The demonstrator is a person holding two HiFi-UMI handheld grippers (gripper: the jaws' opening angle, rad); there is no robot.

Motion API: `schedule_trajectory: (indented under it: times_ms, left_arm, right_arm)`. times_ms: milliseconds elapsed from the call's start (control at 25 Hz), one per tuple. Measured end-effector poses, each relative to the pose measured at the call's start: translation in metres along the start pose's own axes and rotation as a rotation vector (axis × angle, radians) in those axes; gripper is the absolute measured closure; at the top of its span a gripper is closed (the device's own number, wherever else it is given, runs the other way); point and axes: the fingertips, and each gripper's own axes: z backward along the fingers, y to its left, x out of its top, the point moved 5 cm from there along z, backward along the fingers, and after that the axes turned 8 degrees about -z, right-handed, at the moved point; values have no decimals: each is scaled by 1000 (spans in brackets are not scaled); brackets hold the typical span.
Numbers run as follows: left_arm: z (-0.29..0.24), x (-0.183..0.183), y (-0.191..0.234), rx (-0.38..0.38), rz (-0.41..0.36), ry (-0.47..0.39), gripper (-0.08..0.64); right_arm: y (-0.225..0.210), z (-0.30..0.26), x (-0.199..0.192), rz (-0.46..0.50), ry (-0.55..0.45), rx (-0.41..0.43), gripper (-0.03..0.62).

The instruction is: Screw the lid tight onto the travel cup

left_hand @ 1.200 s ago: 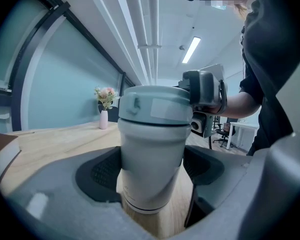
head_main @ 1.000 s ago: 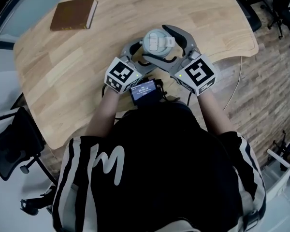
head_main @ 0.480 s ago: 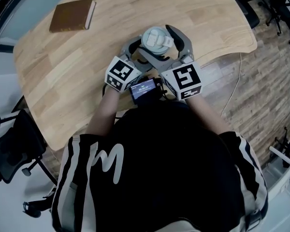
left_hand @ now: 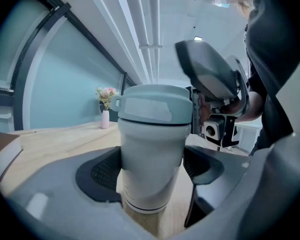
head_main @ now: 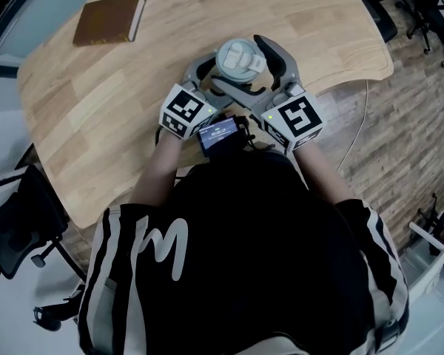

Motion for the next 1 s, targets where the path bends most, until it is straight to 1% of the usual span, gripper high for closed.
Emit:
schedule_trajectory:
  times_ms: [120,200,320,440,560,640,760,800,920,1000]
  left_arm:
    - [1,0,-1,-5,8,0,166]
    - [0,2,-1,-6,8,-5,166]
    - [-1,2,0,-9,6,-6,167]
    - [0,2,0,-12,7,-9,166]
    - [0,2,-1,-12,7,-13,167]
    - [0,2,-1,-13,7,-15,166]
    - [0,2,-1,-12,7,-17,166]
    - [0,2,-1,-11,7,-18,166]
    - [0,2,-1,-8,6,-18,166]
    - [0,1,-1,-5,7,-15,166]
  right_arm:
    - [-6,8,8,-24,-23,199,133]
    - [-12,9,14,-8,3,321,130]
    - [-17,4,22,75,83,467,130]
    - [-17,-4,20,156,178,619,129]
    - [-14,-10,14,183,261,737,129]
    - [-13,-14,11,186,300,773,129]
    - [-13,-18,8,186,306,774,142]
    - [-13,-19,8,179,298,766,169]
    - [-14,-19,8,162,271,727,173]
    - [-13,-17,7,157,252,680,175]
